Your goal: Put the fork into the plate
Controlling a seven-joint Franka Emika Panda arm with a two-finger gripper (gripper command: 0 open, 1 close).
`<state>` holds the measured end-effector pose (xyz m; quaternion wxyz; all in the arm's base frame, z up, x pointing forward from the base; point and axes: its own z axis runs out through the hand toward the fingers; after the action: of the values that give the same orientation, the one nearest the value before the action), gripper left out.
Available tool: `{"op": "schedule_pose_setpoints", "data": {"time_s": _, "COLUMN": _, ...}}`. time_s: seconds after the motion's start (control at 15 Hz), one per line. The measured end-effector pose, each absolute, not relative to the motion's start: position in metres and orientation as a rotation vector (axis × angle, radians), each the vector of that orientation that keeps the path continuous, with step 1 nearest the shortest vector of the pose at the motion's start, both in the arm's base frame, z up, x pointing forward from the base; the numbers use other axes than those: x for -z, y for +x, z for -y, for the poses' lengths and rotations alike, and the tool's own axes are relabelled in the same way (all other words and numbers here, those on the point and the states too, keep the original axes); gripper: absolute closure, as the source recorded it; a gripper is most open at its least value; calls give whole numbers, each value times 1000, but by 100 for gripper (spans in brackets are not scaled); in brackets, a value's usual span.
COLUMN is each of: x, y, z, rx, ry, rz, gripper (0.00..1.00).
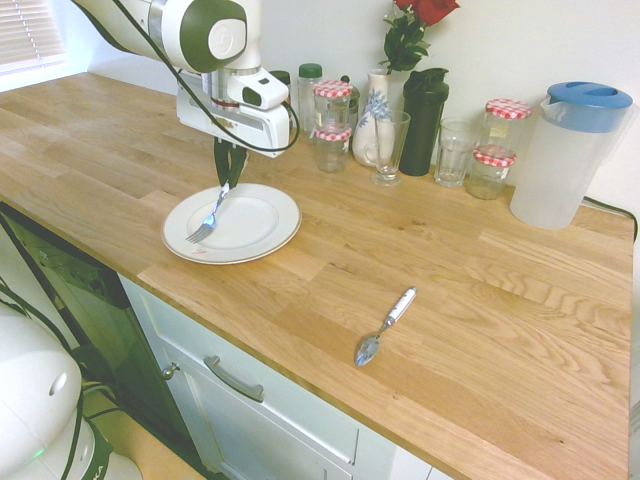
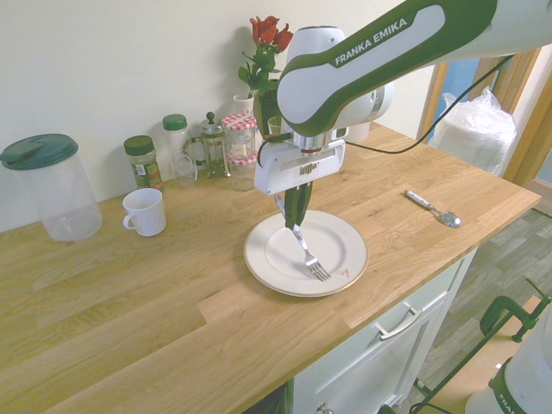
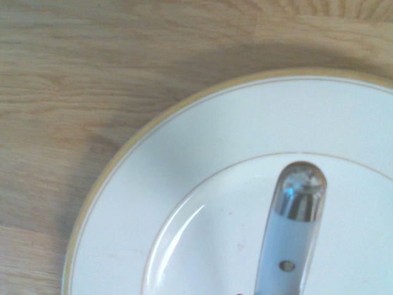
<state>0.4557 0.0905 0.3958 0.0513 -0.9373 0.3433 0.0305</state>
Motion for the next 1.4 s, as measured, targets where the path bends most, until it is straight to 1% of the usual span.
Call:
{"op": "schedule_pose_setpoints", "data": {"time_s": 0.87, "x": -343, "y": 482, "z": -87, "rx": -176, "ry": -2867, "rz": -1094, "gripper": 100}}
{"op": "schedule_pose_setpoints", "data": {"time_s": 0.93, "x": -343, "y": 483, "z": -88, "rx": -175, "ry": -2866, "rz": -1098, "gripper": 0}}
{"op": "schedule_pose_setpoints", "data": {"time_s": 1.4, "x": -342, "y": 483, "z": -87, "rx": -177, "ry": -2863, "rz": -1107, "gripper": 0}}
